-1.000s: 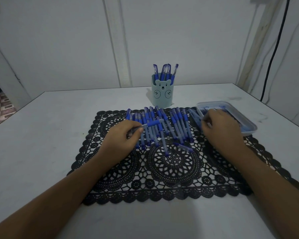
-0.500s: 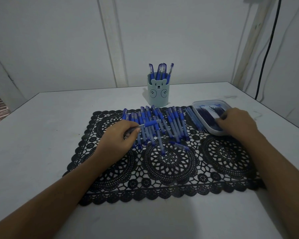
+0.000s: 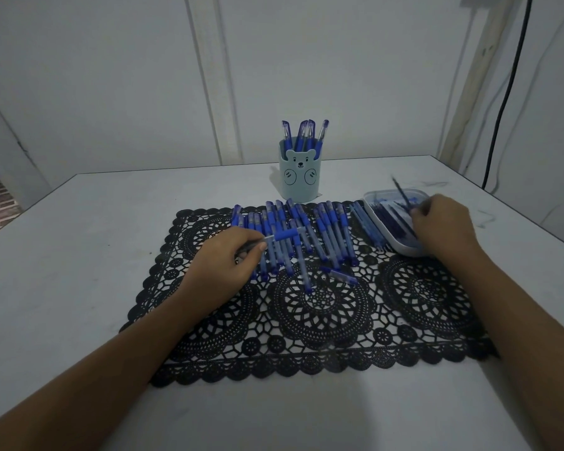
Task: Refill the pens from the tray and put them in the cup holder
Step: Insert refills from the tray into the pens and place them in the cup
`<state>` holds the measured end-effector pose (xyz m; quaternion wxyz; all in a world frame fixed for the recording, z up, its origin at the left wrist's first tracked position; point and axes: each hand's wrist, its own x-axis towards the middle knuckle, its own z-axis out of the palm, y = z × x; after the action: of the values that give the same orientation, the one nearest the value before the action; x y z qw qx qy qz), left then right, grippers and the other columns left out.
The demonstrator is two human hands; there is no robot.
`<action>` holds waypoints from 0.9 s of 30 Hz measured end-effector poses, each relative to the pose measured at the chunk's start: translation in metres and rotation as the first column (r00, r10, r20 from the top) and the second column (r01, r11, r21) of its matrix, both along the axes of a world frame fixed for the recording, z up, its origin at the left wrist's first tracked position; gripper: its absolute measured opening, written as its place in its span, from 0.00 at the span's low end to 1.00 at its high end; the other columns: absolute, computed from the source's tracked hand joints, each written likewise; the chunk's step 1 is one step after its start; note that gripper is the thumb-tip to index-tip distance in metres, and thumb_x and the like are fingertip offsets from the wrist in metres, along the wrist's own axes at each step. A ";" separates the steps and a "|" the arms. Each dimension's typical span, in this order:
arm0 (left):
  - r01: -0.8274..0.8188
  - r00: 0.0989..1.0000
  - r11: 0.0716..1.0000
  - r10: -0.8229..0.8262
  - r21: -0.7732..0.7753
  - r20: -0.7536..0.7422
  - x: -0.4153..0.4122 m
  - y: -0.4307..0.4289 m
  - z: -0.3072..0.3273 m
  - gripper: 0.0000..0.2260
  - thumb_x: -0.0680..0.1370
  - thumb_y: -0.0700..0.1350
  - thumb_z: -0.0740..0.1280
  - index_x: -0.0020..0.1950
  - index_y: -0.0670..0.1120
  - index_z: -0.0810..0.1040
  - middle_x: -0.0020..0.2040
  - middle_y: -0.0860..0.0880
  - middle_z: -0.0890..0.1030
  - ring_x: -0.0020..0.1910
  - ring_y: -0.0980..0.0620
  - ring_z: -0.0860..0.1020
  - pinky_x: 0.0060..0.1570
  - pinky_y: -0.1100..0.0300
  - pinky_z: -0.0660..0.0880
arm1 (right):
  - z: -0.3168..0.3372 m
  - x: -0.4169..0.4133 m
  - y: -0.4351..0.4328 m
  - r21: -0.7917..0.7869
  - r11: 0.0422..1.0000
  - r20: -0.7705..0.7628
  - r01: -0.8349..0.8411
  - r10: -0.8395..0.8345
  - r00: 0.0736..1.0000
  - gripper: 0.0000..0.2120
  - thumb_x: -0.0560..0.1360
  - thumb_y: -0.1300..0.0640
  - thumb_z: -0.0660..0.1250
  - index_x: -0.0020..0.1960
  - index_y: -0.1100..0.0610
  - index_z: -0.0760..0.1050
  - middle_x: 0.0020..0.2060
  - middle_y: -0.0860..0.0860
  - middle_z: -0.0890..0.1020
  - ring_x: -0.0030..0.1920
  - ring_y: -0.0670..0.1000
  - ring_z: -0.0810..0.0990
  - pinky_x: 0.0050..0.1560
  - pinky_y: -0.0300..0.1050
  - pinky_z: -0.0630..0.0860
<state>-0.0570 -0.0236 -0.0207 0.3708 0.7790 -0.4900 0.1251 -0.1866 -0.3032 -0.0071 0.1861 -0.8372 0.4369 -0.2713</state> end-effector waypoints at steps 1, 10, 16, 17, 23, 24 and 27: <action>0.000 1.000 1.000 0.000 -0.001 -0.002 0.000 0.000 0.000 0.09 0.75 0.47 0.61 0.50 0.45 0.78 0.39 0.59 0.75 0.39 0.65 0.73 0.38 0.75 0.67 | 0.006 -0.001 0.006 -0.009 0.999 0.115 -0.046 0.047 0.992 0.12 0.77 0.58 0.60 0.56 0.62 0.76 0.53 0.60 0.79 0.53 0.59 0.76 0.54 0.50 0.71; -0.008 1.000 1.000 0.008 0.024 0.015 0.002 0.001 -0.002 0.09 0.75 0.47 0.61 0.50 0.46 0.78 0.39 0.57 0.75 0.39 0.62 0.73 0.37 0.74 0.67 | 0.019 0.000 0.079 0.447 0.551 0.723 -0.704 0.240 0.647 0.06 0.76 0.63 0.62 0.49 0.60 0.77 0.30 0.50 0.76 0.28 0.45 0.71 0.29 0.34 0.73; -0.017 1.000 0.999 0.017 0.038 0.022 0.002 0.000 -0.002 0.09 0.75 0.48 0.61 0.50 0.47 0.78 0.39 0.58 0.75 0.39 0.62 0.73 0.37 0.72 0.67 | 0.013 0.001 0.105 0.389 0.520 0.760 -0.760 0.285 0.584 0.04 0.79 0.61 0.56 0.46 0.56 0.68 0.35 0.53 0.81 0.36 0.49 0.83 0.41 0.43 0.81; -0.017 1.000 0.999 0.016 0.040 0.024 0.002 0.000 -0.002 0.09 0.75 0.48 0.61 0.50 0.47 0.78 0.39 0.58 0.75 0.39 0.62 0.73 0.36 0.72 0.67 | 0.011 0.001 0.107 0.383 0.516 0.769 -0.767 0.282 0.573 0.05 0.80 0.60 0.54 0.46 0.55 0.66 0.36 0.54 0.81 0.37 0.50 0.83 0.42 0.45 0.81; -0.015 1.000 0.999 0.014 0.043 0.021 0.001 -0.001 0.000 0.10 0.75 0.49 0.61 0.51 0.47 0.78 0.39 0.62 0.74 0.40 0.64 0.73 0.37 0.73 0.67 | 0.009 0.002 0.115 0.351 0.475 0.823 -0.807 0.255 0.508 0.06 0.81 0.60 0.49 0.46 0.53 0.62 0.42 0.56 0.81 0.41 0.52 0.84 0.43 0.42 0.81; -0.014 1.000 0.999 0.013 0.044 0.021 0.001 -0.001 0.000 0.10 0.75 0.49 0.61 0.51 0.47 0.78 0.39 0.62 0.74 0.40 0.64 0.73 0.37 0.73 0.67 | 0.008 0.003 0.115 0.342 0.477 0.827 -0.810 0.257 0.501 0.07 0.81 0.60 0.50 0.46 0.53 0.62 0.41 0.55 0.81 0.41 0.51 0.84 0.43 0.42 0.81; -0.007 1.000 0.999 0.006 0.038 0.022 0.001 -0.001 -0.001 0.10 0.75 0.48 0.61 0.51 0.46 0.78 0.39 0.61 0.74 0.40 0.64 0.73 0.38 0.73 0.67 | 0.006 0.003 0.116 0.328 0.471 0.839 -0.819 0.253 0.481 0.07 0.81 0.61 0.51 0.46 0.53 0.62 0.39 0.53 0.82 0.41 0.49 0.84 0.43 0.40 0.80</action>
<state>-0.0563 -0.0244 -0.0213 0.3502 0.7859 -0.4939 0.1256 -0.1838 -0.1869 -0.0012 0.7186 -0.6265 0.0805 -0.2910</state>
